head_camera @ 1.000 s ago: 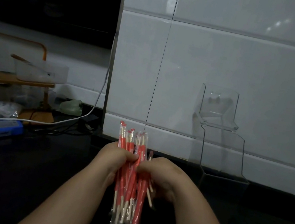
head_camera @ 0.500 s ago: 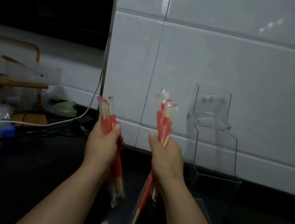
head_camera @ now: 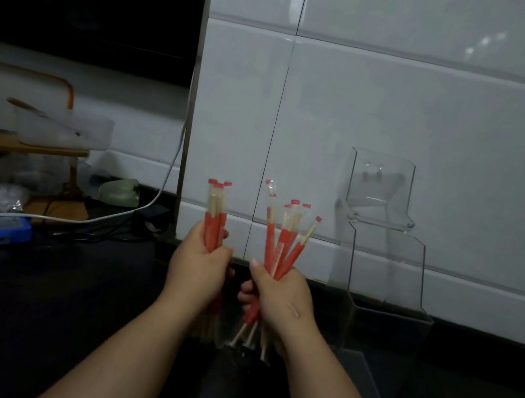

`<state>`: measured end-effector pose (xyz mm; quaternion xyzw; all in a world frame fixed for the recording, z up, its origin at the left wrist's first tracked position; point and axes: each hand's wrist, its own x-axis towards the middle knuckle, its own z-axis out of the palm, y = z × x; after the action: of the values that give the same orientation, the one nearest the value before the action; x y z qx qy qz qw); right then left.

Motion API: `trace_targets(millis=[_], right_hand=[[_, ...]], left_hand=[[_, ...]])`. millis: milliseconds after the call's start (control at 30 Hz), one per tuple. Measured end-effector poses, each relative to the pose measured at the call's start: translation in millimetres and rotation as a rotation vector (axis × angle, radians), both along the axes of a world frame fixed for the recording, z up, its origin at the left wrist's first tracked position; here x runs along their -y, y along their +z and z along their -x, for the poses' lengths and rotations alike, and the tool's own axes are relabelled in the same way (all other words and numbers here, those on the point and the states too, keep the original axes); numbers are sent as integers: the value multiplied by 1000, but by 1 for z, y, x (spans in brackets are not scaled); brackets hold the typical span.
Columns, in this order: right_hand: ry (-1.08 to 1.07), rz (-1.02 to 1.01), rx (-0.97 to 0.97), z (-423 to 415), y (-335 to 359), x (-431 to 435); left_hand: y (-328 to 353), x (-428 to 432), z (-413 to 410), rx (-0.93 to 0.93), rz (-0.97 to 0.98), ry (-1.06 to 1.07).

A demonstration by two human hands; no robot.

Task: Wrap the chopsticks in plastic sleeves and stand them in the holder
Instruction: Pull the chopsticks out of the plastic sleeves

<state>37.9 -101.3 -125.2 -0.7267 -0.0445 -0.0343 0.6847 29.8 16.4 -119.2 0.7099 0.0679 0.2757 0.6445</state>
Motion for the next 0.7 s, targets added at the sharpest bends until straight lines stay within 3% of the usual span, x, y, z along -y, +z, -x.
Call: trace_targets(millis=[67, 200, 367, 533, 700], right_hand=[[-41, 22, 3, 1, 2, 4], [-108, 325, 86, 2, 8, 13], [-57, 438, 43, 4, 13, 13], [-6, 467, 1, 8, 17, 12], [77, 292, -129, 15, 17, 9]], left_hand=[[2, -7, -2, -30, 0, 75], [0, -18, -3, -277, -39, 66], [-4, -27, -2, -525, -561, 48], [-8, -31, -5, -628, -804, 0], [-12, -36, -6, -654, -927, 32]])
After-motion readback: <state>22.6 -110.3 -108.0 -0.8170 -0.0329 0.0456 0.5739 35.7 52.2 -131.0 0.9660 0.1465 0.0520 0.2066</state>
